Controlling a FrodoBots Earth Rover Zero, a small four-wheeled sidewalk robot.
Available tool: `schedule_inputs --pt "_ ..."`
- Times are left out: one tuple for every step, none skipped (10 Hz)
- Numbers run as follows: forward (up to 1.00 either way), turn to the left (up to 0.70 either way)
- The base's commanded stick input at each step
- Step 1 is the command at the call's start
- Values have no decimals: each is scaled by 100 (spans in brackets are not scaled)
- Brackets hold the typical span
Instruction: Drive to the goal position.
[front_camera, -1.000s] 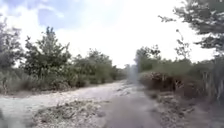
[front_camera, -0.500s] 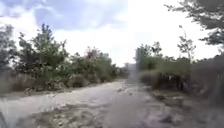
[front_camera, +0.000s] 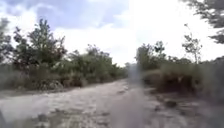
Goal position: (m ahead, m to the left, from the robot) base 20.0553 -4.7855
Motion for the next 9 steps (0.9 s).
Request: schedule_inputs --pt "69 1" --pt "69 1" --pt "69 1" --pt "69 1" --pt "69 1" --pt "69 1" --pt "69 1" --pt "69 1" --pt "69 1"
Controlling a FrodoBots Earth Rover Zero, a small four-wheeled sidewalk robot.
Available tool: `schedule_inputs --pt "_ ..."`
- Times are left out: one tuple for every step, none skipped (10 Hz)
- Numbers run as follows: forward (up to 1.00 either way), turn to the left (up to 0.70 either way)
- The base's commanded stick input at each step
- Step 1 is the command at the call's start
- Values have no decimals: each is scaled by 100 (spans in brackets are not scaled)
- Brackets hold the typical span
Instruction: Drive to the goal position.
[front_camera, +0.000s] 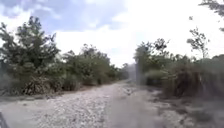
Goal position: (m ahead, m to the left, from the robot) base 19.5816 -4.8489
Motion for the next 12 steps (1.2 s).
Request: schedule_inputs --pt "69 1" --pt "69 1" --pt "69 1" --pt "69 1" --pt "69 1" --pt "69 1" --pt "69 1" --pt "69 1" --pt "69 1" --pt "69 1" --pt "69 1" --pt "69 1"
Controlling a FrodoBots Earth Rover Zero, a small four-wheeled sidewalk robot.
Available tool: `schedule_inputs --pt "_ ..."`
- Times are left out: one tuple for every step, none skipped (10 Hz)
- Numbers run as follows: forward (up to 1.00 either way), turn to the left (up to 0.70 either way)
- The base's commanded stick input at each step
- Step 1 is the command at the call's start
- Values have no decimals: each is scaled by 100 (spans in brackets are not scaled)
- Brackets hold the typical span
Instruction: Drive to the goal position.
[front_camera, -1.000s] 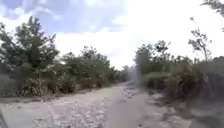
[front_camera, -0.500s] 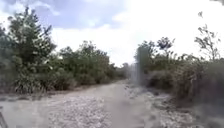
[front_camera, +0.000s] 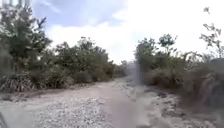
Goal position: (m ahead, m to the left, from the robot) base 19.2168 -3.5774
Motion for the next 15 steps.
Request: schedule_inputs --pt "69 1" --pt "69 1" --pt "69 1" --pt "69 1" --pt "69 1" --pt "69 1" --pt "69 1" --pt "69 1" --pt "69 1" --pt "69 1" --pt "69 1" --pt "69 1" --pt "69 1" --pt "69 1" --pt "69 1"
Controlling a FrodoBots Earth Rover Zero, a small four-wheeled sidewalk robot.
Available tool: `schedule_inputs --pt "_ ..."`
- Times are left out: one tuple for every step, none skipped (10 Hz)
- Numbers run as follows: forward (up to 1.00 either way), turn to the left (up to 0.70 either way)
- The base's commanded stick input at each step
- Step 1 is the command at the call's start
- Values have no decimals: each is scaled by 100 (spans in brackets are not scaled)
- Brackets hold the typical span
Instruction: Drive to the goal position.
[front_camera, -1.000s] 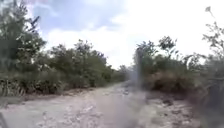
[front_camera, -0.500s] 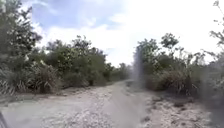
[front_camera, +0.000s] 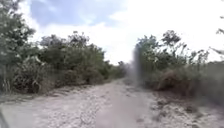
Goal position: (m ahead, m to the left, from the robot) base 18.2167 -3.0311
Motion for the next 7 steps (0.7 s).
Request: schedule_inputs --pt "69 1" --pt "69 1" --pt "69 1" --pt "69 1" --pt "69 1" --pt "69 1" --pt "69 1"
